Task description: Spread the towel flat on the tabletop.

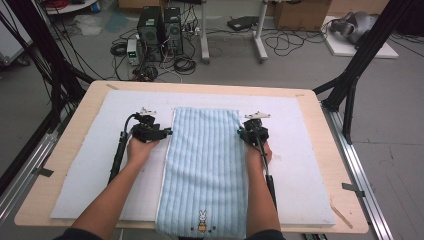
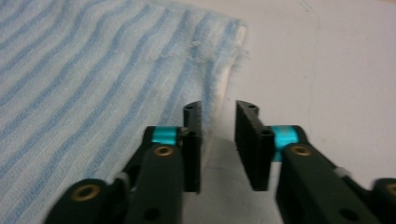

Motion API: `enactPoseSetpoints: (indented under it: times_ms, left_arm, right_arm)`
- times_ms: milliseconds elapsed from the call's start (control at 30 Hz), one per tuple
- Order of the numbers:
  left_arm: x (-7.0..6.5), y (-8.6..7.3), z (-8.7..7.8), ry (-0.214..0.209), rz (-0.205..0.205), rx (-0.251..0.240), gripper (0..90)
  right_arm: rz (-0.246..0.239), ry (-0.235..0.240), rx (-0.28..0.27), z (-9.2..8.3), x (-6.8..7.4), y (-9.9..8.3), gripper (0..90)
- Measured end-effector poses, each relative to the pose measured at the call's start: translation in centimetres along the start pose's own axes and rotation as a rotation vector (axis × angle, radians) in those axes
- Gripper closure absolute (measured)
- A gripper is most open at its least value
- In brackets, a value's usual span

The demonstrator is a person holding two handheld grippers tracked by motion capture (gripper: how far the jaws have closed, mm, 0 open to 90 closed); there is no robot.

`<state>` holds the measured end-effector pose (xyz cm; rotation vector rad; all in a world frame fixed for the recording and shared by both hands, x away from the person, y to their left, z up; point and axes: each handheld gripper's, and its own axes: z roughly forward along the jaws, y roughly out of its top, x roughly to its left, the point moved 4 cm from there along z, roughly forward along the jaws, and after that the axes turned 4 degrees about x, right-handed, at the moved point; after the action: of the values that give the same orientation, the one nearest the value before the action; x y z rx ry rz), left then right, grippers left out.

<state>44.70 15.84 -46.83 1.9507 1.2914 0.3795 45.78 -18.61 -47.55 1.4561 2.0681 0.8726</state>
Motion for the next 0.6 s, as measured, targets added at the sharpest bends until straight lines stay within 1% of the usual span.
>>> enactPoseSetpoints:
  times_ms: [33, 67, 100, 133, 167, 200, 233, 267, 300, 333, 367, 400, 467, 500, 533, 567, 600]
  left_arm:
    - [-0.3, -0.2, -0.1, -0.009, 0.008, 0.002, 44.6]
    - [-0.6, -0.4, -0.1, -0.022, 0.016, 0.018, 45.3]
    - [-1.0, -0.6, -0.2, -0.032, 0.039, 0.035, 46.2]
    - [-1.5, -0.7, -0.3, -0.041, 0.053, 0.024, 49.7]
    - [-1.9, -0.9, -0.3, -0.057, 0.059, 0.012, 55.9]
    - [-2.3, -1.1, -0.3, -0.067, 0.064, 0.020, 60.4]
    - [-2.6, -1.3, -0.2, -0.062, 0.088, 0.036, 64.0]
    - [-2.9, -1.5, -0.3, -0.024, 0.119, 0.024, 66.9]
    - [-3.0, -1.5, -0.3, -0.019, 0.138, 0.020, 73.1]
    - [-3.1, -1.5, -0.3, -0.027, 0.132, 0.024, 81.9]
    - [-3.0, -1.5, -0.3, -0.020, 0.133, 0.026, 86.4]
    - [-3.0, -1.5, -0.3, -0.009, 0.129, 0.026, 87.3]
    - [-2.8, -1.4, -0.2, 0.032, 0.126, 0.015, 87.7]
    - [-2.5, -1.4, -0.2, 0.042, 0.107, 0.008, 87.7]
    - [-2.4, -1.3, -0.2, 0.036, 0.093, 0.010, 87.7]
    - [-2.3, -1.3, -0.1, 0.029, 0.077, 0.007, 87.5]
    - [-2.2, -1.3, -0.1, 0.023, 0.069, 0.005, 86.8]
  right_arm:
    - [0.016, 0.005, -0.007, -0.2, -0.3, 0.0, 59.7]
    - [0.030, 0.017, -0.017, -0.6, -0.5, 0.1, 57.4]
    - [0.036, 0.031, -0.033, -1.1, -0.6, 0.1, 55.9]
    - [0.031, 0.045, -0.048, -1.6, -0.7, 0.1, 54.9]
    - [0.027, 0.063, -0.057, -2.1, -0.7, 0.0, 54.5]
    - [0.023, 0.070, -0.057, -2.6, -0.7, -0.1, 54.4]
    - [0.012, 0.076, -0.058, -3.0, -0.7, -0.3, 53.9]
    - [0.016, 0.092, -0.059, -3.4, -0.6, -0.5, 53.6]
    - [0.016, 0.103, -0.052, -3.6, -0.6, -0.9, 53.6]
    - [0.013, 0.112, -0.032, -3.9, -0.5, -1.2, 53.6]
    - [0.016, 0.124, -0.006, -4.0, -0.4, -1.4, 53.2]
    - [0.016, 0.141, 0.018, -4.1, -0.2, -1.7, 53.3]
    - [-0.003, 0.154, -0.004, -4.5, 0.4, -2.1, 54.9]
    - [-0.009, 0.162, 0.000, -4.6, 0.7, -2.2, 54.8]
    - [-0.012, 0.176, 0.010, -4.5, 1.1, -2.5, 54.4]
    - [-0.017, 0.182, 0.018, -4.4, 1.3, -2.6, 54.3]
    - [-0.031, 0.181, 0.027, -4.4, 1.6, -2.7, 54.3]
